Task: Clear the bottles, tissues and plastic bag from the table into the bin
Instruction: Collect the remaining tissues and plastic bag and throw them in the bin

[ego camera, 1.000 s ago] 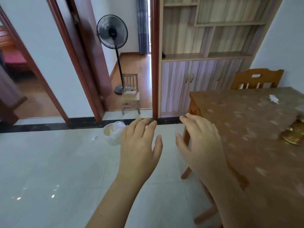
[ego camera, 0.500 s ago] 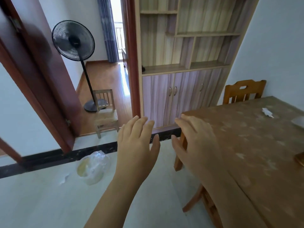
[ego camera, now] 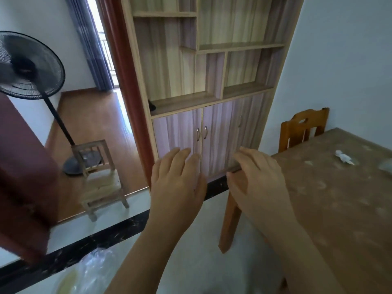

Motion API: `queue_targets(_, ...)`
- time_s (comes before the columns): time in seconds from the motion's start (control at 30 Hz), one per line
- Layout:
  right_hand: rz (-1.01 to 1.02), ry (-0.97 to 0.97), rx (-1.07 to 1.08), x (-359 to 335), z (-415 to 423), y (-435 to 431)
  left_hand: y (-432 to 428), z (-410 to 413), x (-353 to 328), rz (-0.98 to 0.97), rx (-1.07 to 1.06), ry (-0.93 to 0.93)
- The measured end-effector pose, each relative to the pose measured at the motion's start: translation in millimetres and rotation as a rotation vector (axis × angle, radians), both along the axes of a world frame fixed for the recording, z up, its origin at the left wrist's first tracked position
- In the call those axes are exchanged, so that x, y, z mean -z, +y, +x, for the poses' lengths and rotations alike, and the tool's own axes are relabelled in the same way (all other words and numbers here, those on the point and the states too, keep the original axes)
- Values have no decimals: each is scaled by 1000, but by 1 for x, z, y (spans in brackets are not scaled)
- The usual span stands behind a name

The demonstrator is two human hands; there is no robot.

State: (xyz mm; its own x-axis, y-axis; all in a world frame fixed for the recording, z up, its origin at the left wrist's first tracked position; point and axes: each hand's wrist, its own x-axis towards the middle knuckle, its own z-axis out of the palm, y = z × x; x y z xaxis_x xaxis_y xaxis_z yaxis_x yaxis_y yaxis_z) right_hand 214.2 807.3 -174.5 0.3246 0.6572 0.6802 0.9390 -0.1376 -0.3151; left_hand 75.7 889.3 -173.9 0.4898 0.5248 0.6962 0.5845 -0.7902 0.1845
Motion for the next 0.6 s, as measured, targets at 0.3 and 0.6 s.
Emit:
queue_targets(0.3, -21, -44, 122, -11, 109, 111, 126, 123, -10, 9, 129, -8)
queue_targets(0.6, -106, -5, 257, 4, 180, 214, 247, 212, 7, -77, 274, 28)
